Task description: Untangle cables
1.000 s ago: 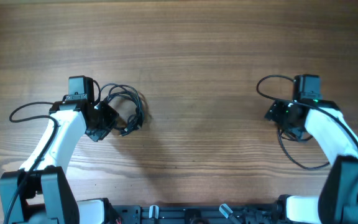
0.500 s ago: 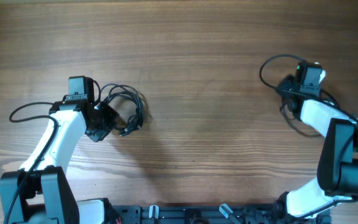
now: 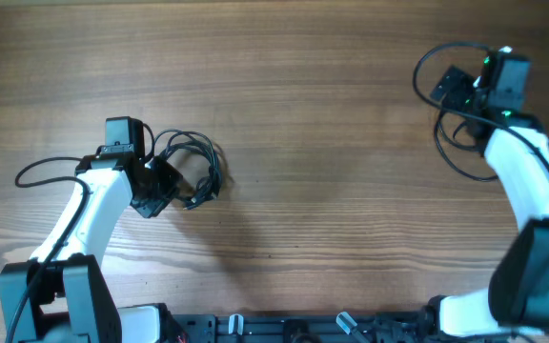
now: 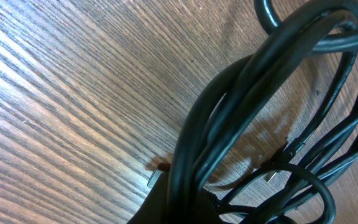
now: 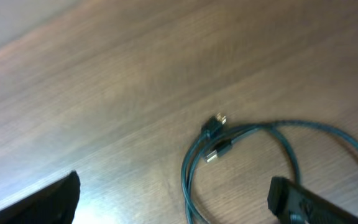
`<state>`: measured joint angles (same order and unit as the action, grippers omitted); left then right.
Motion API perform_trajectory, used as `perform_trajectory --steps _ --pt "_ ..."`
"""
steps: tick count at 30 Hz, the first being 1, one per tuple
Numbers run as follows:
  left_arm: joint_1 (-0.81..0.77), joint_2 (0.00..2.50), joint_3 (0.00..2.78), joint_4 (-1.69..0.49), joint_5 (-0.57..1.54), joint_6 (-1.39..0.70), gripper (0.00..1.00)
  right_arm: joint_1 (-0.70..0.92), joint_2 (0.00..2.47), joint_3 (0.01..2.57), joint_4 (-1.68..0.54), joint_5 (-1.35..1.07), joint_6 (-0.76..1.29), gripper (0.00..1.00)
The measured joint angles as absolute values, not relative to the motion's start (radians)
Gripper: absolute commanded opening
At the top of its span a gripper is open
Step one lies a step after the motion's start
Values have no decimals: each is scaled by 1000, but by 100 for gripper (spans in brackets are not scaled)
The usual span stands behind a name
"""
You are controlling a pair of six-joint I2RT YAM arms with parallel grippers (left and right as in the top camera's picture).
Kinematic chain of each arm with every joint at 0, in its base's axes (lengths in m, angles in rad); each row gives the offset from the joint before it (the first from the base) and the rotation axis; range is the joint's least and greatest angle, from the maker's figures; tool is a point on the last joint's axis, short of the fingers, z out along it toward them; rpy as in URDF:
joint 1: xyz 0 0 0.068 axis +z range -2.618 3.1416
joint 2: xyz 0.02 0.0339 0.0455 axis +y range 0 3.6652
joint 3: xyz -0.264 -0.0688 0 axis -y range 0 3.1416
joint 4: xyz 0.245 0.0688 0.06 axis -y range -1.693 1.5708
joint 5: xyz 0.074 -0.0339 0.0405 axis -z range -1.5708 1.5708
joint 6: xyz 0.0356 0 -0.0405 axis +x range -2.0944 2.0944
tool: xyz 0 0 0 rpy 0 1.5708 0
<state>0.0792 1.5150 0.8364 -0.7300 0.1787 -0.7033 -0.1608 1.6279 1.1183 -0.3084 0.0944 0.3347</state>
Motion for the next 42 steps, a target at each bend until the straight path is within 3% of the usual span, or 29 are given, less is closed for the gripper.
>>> perform_trajectory --steps 5,42 --pt "79 1515 837 -722 181 -684 4 -161 1534 1146 -519 -12 334 100" --pt "79 1515 834 -702 181 -674 4 -161 1535 1146 -521 -45 334 100"
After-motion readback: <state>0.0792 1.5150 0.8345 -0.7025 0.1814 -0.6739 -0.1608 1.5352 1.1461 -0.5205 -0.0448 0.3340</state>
